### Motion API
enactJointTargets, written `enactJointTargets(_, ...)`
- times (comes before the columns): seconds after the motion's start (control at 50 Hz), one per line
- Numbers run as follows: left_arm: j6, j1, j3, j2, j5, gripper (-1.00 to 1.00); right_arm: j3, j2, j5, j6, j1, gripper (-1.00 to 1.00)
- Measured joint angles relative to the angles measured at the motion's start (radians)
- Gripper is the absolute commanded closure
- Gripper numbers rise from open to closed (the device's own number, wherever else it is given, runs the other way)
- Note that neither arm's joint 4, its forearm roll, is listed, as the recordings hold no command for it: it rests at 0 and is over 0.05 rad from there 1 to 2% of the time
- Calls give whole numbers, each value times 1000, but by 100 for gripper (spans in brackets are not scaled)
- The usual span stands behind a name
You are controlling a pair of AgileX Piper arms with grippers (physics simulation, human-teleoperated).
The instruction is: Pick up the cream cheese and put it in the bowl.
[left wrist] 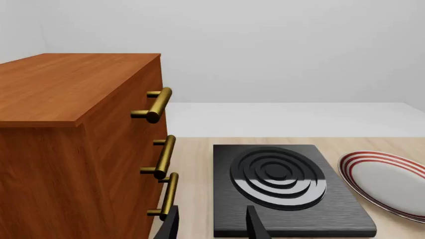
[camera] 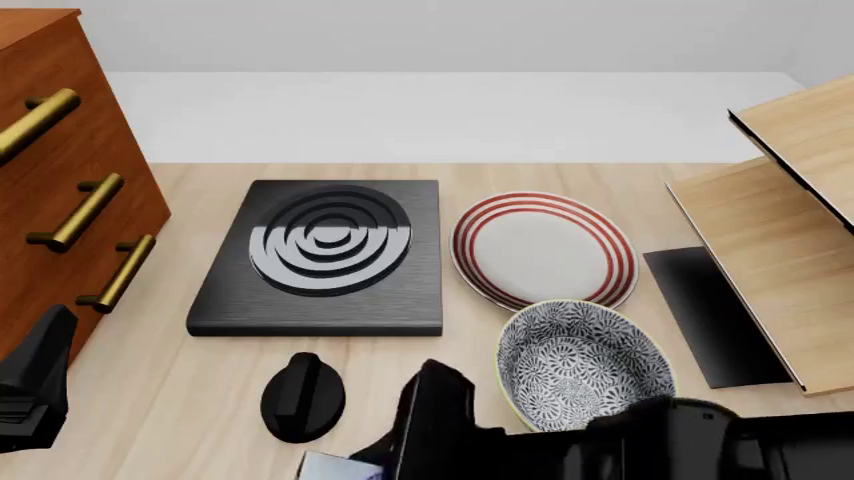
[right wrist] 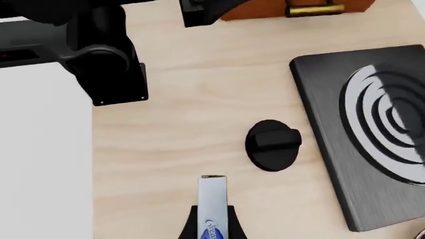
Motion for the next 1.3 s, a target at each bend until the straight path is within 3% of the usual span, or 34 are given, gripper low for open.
enactJointTargets(0.22,0,0,0,0,0,-100,27,-171,63,-22,-51,100)
enactJointTargets(0.6,0,0,0,0,0,-100,85,-440,134,-28,-215,100)
enactJointTargets(1.3,0,0,0,0,0,-100,213,-652,108,53,-471,100)
